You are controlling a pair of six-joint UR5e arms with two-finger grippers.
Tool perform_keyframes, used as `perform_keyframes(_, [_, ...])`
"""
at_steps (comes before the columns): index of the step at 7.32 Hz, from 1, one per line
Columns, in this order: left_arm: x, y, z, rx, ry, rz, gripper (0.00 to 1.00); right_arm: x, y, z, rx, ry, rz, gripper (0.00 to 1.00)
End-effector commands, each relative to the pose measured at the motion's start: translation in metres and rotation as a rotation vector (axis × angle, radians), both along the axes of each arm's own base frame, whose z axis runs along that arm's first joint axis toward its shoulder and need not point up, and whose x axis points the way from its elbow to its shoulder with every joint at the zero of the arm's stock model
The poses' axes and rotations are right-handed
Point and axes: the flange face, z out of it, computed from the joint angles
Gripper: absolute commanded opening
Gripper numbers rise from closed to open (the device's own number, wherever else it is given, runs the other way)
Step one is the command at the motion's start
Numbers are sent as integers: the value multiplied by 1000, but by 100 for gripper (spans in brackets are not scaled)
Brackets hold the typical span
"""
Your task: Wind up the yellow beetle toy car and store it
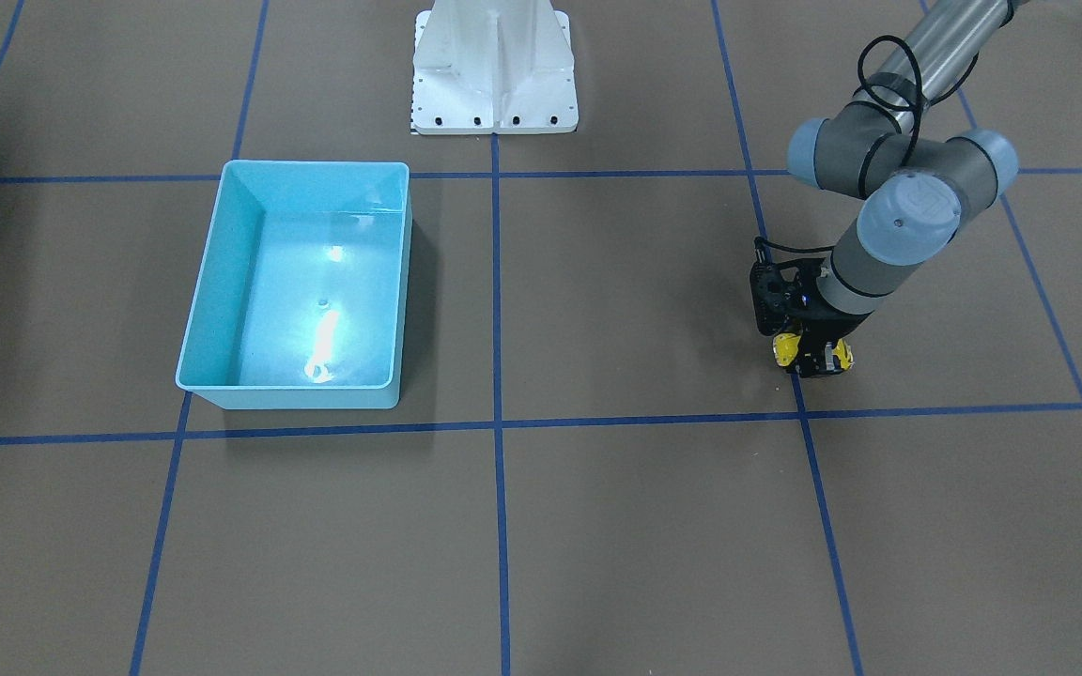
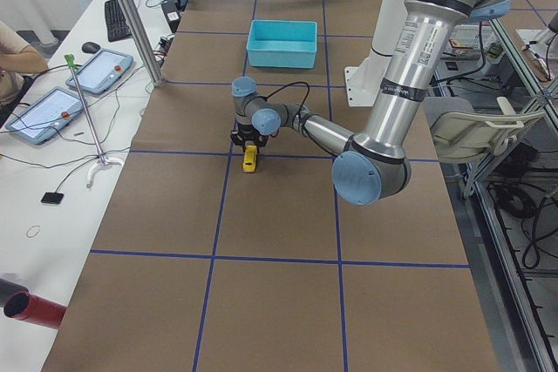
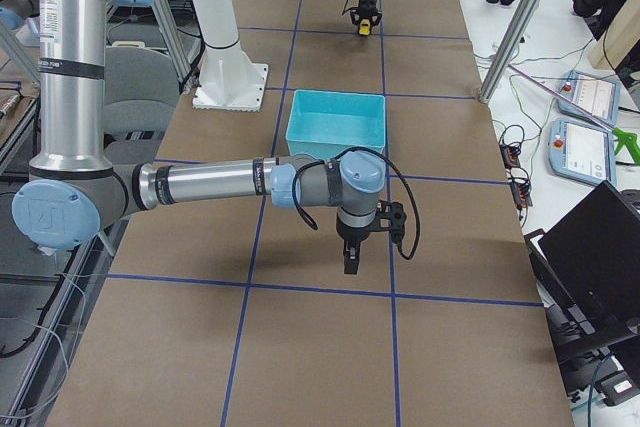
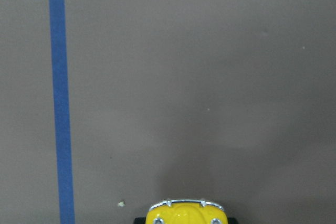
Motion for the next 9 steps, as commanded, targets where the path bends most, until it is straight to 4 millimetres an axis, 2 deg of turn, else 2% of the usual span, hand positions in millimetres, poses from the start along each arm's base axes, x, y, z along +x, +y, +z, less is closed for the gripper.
perform_keyframes(1, [-6, 4, 9, 2, 16, 3, 0, 0, 0, 0, 2, 1, 0, 100])
perform_keyframes(9, [-25, 21, 38, 10, 55, 12, 0, 4, 9, 8, -17, -7, 8, 100])
